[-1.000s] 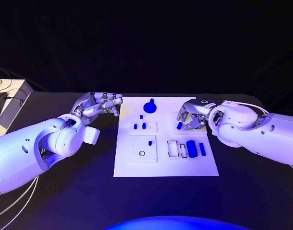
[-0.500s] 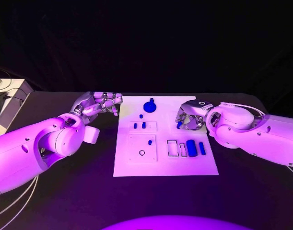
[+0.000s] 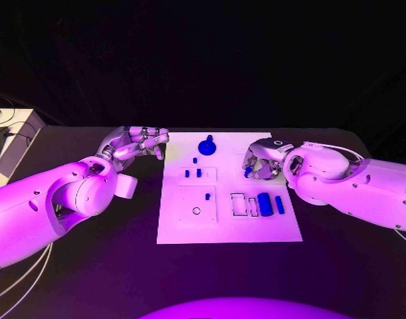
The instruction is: Assemble the parts on the task board
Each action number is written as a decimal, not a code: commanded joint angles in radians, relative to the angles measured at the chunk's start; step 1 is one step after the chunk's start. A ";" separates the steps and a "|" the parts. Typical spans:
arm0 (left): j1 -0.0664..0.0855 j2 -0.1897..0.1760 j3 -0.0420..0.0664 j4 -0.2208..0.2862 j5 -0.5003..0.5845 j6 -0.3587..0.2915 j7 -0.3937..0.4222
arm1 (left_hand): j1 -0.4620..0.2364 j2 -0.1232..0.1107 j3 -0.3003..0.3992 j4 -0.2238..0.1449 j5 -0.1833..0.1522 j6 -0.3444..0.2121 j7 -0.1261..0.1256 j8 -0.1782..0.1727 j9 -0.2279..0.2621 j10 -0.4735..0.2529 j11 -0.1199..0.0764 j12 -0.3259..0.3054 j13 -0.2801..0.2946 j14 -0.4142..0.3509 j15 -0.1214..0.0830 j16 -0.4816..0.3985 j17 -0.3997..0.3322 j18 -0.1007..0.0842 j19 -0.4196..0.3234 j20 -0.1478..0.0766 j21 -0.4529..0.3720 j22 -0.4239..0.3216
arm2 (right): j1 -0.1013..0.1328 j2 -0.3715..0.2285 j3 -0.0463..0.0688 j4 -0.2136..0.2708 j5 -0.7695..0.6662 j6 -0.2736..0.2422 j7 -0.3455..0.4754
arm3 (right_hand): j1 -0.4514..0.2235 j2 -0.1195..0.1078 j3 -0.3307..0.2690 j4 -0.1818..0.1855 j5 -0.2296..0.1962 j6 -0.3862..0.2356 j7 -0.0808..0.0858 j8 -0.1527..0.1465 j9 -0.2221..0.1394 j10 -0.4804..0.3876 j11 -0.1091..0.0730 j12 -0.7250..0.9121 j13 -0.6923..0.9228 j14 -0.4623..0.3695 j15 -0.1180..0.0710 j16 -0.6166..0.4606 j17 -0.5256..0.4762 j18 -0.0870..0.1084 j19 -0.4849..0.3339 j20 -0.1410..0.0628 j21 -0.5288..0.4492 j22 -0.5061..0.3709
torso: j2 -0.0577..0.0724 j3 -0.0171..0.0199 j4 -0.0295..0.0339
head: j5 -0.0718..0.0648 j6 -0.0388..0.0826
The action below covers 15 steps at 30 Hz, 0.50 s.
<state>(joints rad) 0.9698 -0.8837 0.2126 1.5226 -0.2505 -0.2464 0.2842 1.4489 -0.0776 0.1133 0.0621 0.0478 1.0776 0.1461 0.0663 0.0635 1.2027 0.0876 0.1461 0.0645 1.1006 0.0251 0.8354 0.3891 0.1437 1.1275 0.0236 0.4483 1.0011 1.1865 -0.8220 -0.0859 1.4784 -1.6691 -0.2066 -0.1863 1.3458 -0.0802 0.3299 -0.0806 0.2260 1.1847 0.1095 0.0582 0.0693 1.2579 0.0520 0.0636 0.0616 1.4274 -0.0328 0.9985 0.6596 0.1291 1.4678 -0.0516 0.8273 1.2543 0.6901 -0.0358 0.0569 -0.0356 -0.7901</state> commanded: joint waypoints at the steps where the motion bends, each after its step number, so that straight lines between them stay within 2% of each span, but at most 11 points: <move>1: 0.000 0.001 0.001 0.002 -0.002 0.008 0.004 | 0.003 0.008 0.000 0.008 0.004 -0.002 0.006 0.004 0.001 -0.003 -0.001 -0.001 -0.001 0.005 -0.001 -0.005 0.002 -0.005 0.008 0.002 -0.007 0.001 | -0.009 0.004 -0.005 -0.001 -0.010 0.002 -0.002 | 0.004 0.019 -0.004 -0.008 0.005 0.015 -0.003 0.007 0.003 0.009 0.000 -0.003 0.000 -0.002 -0.006 0.007 0.004 0.003 0.058 -0.007 0.014 0.007 | 0.000 -0.0001 0.0003 | -0.001 -0.001; 3: 0.000 0.001 0.001 0.002 -0.002 0.007 0.003 | 0.005 0.009 0.001 0.009 0.004 -0.002 0.006 0.004 0.001 -0.003 -0.001 -0.001 -0.001 0.006 -0.001 -0.005 0.002 -0.006 0.009 0.002 -0.009 0.003 | -0.010 0.002 -0.005 0.002 0.005 -0.016 -0.001 | 0.014 0.043 0.009 -0.012 -0.012 0.038 -0.008 0.013 0.009 0.017 -0.004 -0.003 0.000 0.000 -0.009 0.015 0.009 -0.004 0.061 -0.009 0.050 0.025 | 0.000 -0.0003 0.0002 | -0.002 -0.001; 4: 0.000 0.001 0.001 0.002 -0.002 0.007 0.003 | 0.005 0.009 0.001 0.009 0.004 -0.002 0.006 0.004 0.001 -0.003 -0.001 -0.001 -0.001 0.006 -0.001 -0.005 0.002 -0.006 0.009 0.002 -0.009 0.003 | -0.011 0.001 -0.005 0.004 0.016 -0.025 0.000 | 0.014 0.049 0.015 -0.015 -0.003 0.042 -0.009 0.012 0.013 0.021 -0.005 -0.003 0.000 0.000 -0.010 0.019 0.013 -0.008 0.061 -0.010 0.068 0.035 | -0.001 -0.0004 -0.0002 | -0.002 -0.001; 10: 0.000 0.001 0.001 0.002 -0.002 0.007 0.001 | 0.005 0.010 0.002 0.010 0.004 -0.002 0.006 0.004 0.001 -0.003 -0.001 -0.001 -0.001 0.006 -0.001 -0.005 0.003 -0.006 0.010 0.001 -0.009 0.004 | -0.011 -0.014 -0.004 0.018 0.095 -0.084 -0.007 | 0.001 0.060 0.036 -0.039 0.000 0.044 -0.010 0.009 0.032 0.026 -0.007 -0.004 0.000 -0.006 -0.011 0.030 0.022 -0.013 0.060 -0.013 0.087 0.056 | -0.001 0.0000 -0.0001 | -0.002 -0.001; 15: 0.000 0.001 0.001 0.001 -0.002 0.007 0.000 | 0.005 0.010 0.002 0.010 0.004 -0.002 0.006 0.004 0.001 -0.003 -0.001 -0.001 -0.001 0.006 -0.001 -0.005 0.003 -0.006 0.010 0.001 -0.009 0.004 | -0.005 -0.030 0.002 0.027 0.151 -0.133 -0.012 | -0.011 0.061 0.047 -0.055 0.001 0.043 -0.009 0.009 0.046 0.026 -0.007 -0.004 -0.001 -0.005 -0.011 0.030 0.019 -0.014 0.060 -0.013 0.083 0.063 | -0.001 -0.0005 -0.0003 | -0.002 0.000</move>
<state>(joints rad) 0.9698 -0.8840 0.2126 1.5224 -0.2505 -0.2468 0.2819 1.4537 -0.0727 0.1162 0.0650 0.0478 1.0776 0.1461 0.0663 0.0634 1.2028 0.0876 0.1461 0.0646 1.1006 0.0252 0.8354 0.3904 0.1438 1.1311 0.0273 0.4433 1.0039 1.1781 -0.8499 -0.0875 1.5016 -1.5839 -0.2790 -0.1945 1.3384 -0.0456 0.3757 -0.1338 0.2228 1.2227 0.0965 0.0653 0.0802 1.2722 0.0479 0.0553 0.0591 1.4204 -0.0400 1.0233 0.6800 0.1156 1.4681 -0.0591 0.9118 1.3082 0.6891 -0.0359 0.0565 -0.0376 -0.7910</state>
